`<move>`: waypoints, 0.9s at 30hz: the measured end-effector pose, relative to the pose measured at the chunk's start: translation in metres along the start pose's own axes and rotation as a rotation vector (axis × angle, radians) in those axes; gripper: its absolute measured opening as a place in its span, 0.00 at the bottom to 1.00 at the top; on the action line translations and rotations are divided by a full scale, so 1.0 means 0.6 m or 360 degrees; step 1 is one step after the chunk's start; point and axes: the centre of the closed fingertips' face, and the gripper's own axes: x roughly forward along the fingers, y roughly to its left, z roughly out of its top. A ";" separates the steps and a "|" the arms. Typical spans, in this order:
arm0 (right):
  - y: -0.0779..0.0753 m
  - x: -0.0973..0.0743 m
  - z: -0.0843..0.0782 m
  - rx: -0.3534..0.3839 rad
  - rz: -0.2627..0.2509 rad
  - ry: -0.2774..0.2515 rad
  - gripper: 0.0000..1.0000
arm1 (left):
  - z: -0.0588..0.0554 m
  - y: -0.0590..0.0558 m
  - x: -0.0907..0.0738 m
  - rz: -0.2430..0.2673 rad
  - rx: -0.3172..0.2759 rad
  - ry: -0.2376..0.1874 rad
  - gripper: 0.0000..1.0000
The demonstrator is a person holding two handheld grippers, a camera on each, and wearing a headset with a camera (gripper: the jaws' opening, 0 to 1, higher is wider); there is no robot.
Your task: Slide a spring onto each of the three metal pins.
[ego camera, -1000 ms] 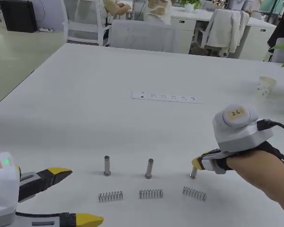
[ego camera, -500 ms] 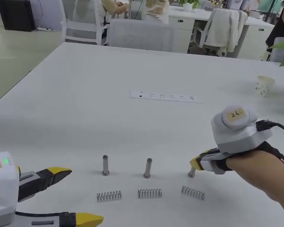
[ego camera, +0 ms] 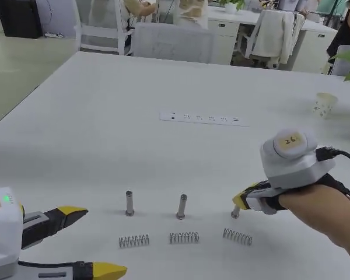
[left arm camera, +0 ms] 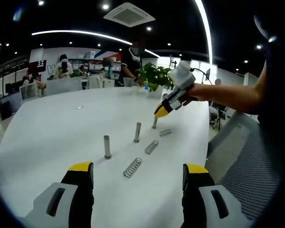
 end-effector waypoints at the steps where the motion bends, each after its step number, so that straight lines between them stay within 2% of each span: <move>1: 0.000 -0.001 0.000 -0.0001 -0.0003 -0.0001 0.12 | 0.000 0.000 0.000 0.0000 0.0000 0.0000 0.73; 18: -0.004 -0.020 -0.008 -0.0002 -0.0009 -0.0024 0.13 | 0.001 -0.004 0.001 -0.0009 0.0006 0.0004 0.73; 27: 0.001 -0.023 -0.023 -0.0013 0.0009 0.0006 0.13 | -0.001 -0.006 0.000 -0.0010 0.0005 0.0005 0.73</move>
